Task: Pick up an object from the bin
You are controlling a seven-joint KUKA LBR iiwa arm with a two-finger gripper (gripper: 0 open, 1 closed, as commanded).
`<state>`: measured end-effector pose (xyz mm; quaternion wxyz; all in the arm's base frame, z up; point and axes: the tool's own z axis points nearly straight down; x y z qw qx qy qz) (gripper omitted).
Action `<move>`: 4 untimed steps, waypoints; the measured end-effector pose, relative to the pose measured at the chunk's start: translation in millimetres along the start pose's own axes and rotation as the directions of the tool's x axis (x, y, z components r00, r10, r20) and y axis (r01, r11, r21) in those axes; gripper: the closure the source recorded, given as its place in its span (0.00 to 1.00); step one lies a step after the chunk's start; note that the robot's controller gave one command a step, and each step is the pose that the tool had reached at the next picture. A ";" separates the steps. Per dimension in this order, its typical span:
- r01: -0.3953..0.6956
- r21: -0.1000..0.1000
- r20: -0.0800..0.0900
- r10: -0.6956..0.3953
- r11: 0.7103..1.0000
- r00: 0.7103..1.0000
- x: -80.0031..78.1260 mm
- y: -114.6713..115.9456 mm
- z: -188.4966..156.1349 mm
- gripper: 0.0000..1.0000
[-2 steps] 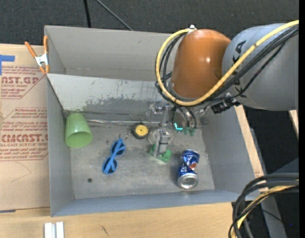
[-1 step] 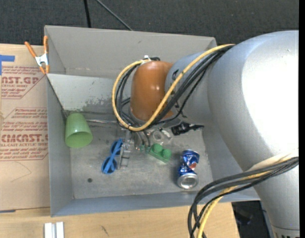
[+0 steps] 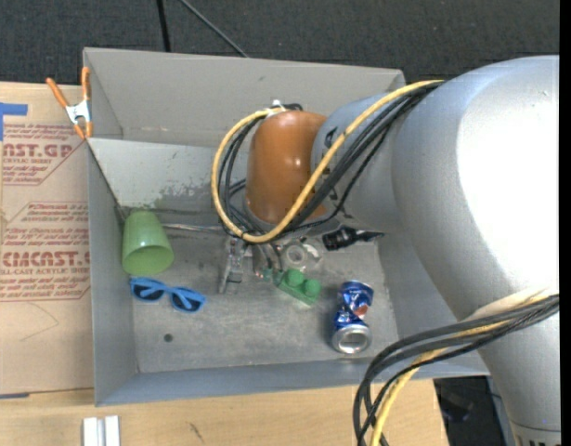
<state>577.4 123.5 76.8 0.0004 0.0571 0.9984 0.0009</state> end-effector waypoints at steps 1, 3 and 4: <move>0.000 0.000 0.000 0.000 1.000 1.000 0.0 0.0 0.0 0.00; -0.052 0.001 -0.001 0.052 0.999 0.999 55.3 70.4 2.6 1.00; -0.054 -0.005 0.009 0.054 0.999 0.998 30.0 73.7 -159.5 1.00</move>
Offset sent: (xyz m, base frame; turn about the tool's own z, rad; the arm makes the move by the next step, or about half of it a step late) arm 0.0000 0.0000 0.0000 0.0000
